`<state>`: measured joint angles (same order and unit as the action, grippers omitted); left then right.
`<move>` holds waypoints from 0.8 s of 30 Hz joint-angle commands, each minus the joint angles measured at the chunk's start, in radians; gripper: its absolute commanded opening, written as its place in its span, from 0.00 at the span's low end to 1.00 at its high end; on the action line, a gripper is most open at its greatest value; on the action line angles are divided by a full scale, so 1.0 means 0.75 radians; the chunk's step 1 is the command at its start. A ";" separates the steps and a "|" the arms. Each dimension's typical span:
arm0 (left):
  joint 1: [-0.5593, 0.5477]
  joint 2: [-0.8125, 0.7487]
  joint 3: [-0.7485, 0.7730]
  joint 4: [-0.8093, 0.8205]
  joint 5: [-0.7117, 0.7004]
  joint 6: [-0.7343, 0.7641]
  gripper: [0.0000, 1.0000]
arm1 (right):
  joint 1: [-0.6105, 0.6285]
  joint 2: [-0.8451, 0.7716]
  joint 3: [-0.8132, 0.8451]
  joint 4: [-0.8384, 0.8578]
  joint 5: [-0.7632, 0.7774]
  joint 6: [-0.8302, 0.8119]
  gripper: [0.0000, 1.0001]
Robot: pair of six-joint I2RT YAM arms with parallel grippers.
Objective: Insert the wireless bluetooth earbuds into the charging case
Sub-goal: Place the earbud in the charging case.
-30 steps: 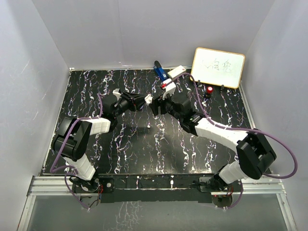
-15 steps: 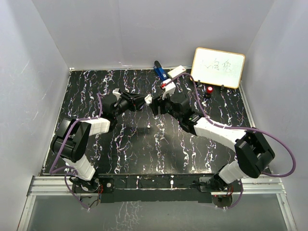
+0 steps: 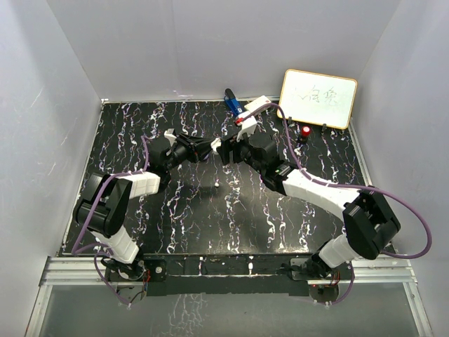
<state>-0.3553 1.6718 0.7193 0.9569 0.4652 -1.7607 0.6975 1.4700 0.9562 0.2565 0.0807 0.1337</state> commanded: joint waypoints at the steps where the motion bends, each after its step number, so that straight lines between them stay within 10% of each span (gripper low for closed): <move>1: 0.003 -0.104 0.020 -0.007 0.041 0.018 0.00 | -0.013 0.011 0.072 0.049 0.022 0.019 0.68; 24: 0.000 -0.154 0.014 -0.055 0.063 0.047 0.00 | -0.054 0.059 0.112 0.055 -0.040 0.047 0.68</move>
<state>-0.3553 1.6230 0.7193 0.9077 0.4816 -1.7348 0.6670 1.4994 0.9836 0.2569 0.0597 0.1604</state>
